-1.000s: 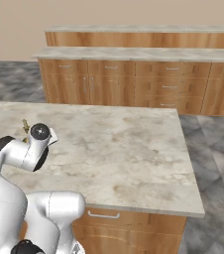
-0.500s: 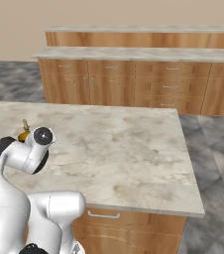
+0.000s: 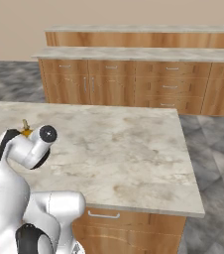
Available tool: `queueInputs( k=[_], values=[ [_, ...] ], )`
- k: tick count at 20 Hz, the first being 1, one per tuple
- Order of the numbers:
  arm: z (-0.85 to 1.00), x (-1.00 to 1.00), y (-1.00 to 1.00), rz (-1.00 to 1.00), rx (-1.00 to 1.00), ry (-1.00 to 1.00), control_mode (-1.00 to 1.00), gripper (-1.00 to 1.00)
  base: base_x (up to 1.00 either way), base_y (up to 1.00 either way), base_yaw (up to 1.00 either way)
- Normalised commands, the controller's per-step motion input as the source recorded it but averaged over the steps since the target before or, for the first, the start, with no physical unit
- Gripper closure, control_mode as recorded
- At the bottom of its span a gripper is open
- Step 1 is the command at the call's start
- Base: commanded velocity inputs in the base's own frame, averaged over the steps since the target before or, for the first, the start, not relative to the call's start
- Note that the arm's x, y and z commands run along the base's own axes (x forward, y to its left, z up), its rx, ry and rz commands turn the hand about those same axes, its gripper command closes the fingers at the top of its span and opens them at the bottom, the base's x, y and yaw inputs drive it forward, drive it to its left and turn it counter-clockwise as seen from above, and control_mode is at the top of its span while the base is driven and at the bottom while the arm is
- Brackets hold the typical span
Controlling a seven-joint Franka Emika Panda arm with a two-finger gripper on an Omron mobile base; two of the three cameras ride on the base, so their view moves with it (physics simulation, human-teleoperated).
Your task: Open the cabinet directly in front. Then move the liquor and the mug to the dining counter with the candle on it.
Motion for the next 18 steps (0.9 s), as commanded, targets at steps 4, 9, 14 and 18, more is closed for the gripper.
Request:
queueInputs(
  k=[4, 9, 14, 18],
  values=[
    [-0.20, 0.65, 0.35, 0.00, 0.00, 0.05, -1.00, 1.00, 0.00, 0.00, 0.00],
    [-0.25, 0.30, 0.15, 0.00, 0.00, 0.06, -1.00, 1.00, 0.00, 0.00, 0.00],
    [-0.48, 0.00, 0.00, 0.04, 0.00, 0.04, -1.00, 1.00, 0.00, 0.00, 0.00],
    [-0.24, 0.02, 0.00, 0.04, 0.00, 0.04, -1.00, 1.00, 0.00, 0.00, 0.00]
  ],
)
